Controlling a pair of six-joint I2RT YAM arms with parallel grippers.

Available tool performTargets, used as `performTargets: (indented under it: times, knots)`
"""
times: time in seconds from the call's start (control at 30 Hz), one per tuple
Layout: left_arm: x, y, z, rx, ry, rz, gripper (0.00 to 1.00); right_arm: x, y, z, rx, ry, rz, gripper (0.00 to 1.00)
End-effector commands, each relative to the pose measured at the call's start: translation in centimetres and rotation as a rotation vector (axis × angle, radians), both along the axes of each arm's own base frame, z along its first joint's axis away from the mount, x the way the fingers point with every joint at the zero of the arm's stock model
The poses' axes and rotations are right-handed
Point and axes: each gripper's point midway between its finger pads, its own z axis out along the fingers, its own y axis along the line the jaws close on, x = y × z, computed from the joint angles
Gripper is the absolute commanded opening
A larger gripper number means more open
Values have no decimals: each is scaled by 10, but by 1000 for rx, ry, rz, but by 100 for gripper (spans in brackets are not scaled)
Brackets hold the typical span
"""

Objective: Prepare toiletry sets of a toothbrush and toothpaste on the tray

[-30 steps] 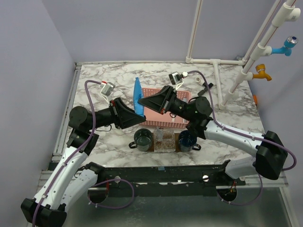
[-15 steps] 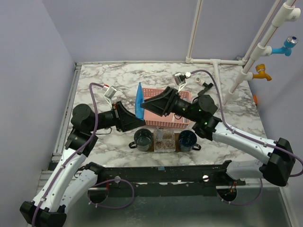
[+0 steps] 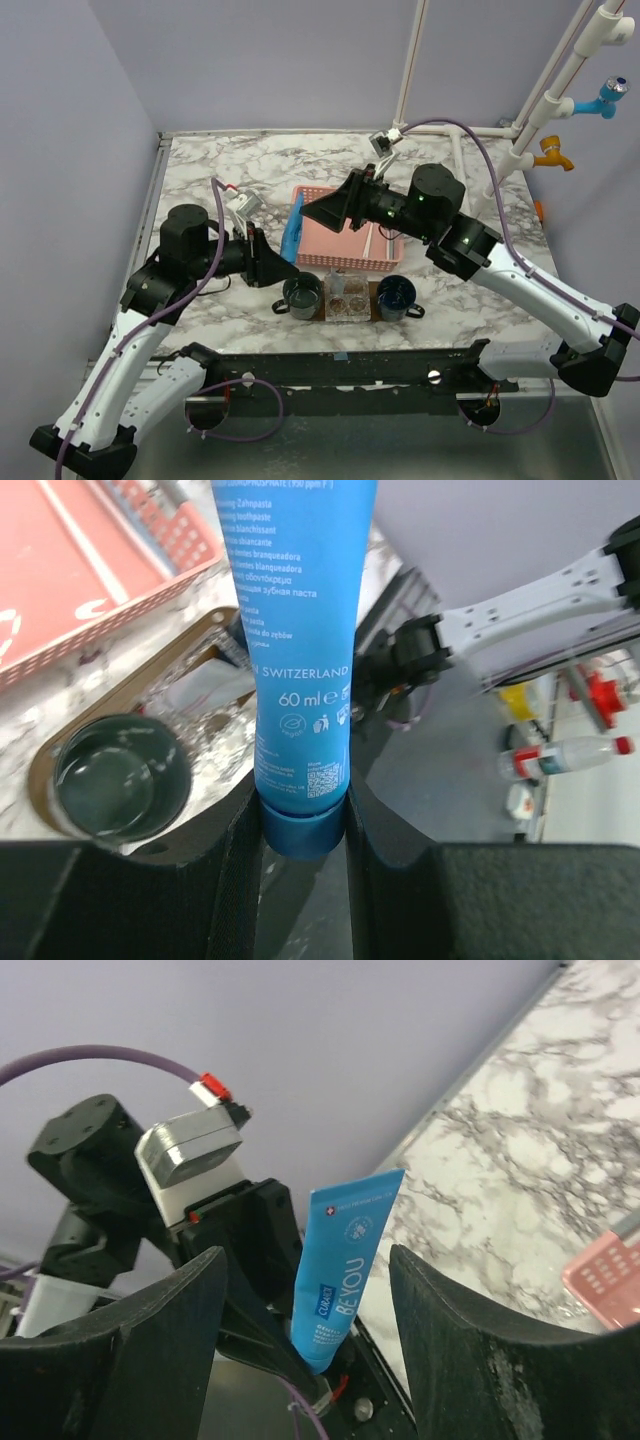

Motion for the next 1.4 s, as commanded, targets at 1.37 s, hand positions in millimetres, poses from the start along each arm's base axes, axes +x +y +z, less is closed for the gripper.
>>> performTargets:
  times: [1.37]
  knots:
    - [-5,34,-56,750,-385,124,0,-21,-3,-86,-363,338,112,59]
